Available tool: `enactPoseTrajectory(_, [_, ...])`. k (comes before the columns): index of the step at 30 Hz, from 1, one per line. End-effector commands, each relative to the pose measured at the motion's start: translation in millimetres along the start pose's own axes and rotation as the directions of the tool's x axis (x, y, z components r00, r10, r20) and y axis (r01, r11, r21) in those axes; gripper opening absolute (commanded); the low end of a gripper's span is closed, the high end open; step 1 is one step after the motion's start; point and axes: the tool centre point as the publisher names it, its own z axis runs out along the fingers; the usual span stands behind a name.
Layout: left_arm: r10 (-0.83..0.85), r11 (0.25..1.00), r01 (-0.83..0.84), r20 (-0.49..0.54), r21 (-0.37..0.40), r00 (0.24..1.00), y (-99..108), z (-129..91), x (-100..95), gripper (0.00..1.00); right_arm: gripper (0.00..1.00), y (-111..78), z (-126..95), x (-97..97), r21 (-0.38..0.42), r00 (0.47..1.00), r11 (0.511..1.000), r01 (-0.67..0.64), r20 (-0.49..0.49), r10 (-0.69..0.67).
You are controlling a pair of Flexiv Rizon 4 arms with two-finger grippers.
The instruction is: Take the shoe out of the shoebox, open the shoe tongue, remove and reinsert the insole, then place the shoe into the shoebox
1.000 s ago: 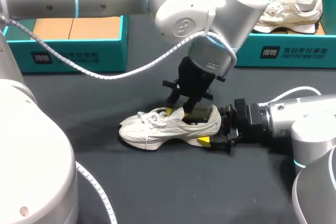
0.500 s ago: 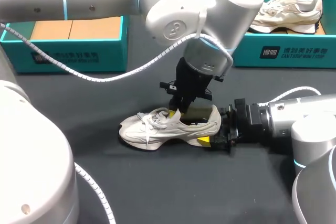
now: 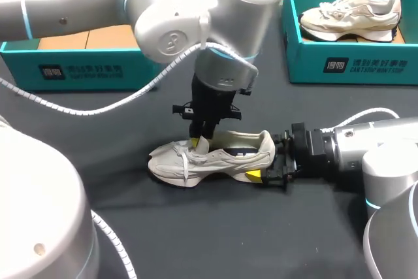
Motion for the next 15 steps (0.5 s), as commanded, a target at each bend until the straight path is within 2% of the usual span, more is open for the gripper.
enactPoseTrajectory(1, [-0.022, 1.000, 0.021, -0.230, -0.006, 0.973, 2, 6, -25.8, 0.00, 0.00, -1.3, 1, -1.2, 0.003, 1.000, 1.000, -0.001, 0.003, 0.001])
enactPoseTrajectory(15, [-0.039, 0.999, 0.041, -0.303, 0.001, 0.952, 10, 21, -53.3, 0.00, 0.00, -1.3, 1, -1.2, 0.003, 1.000, 1.000, -0.001, 0.003, 0.001])
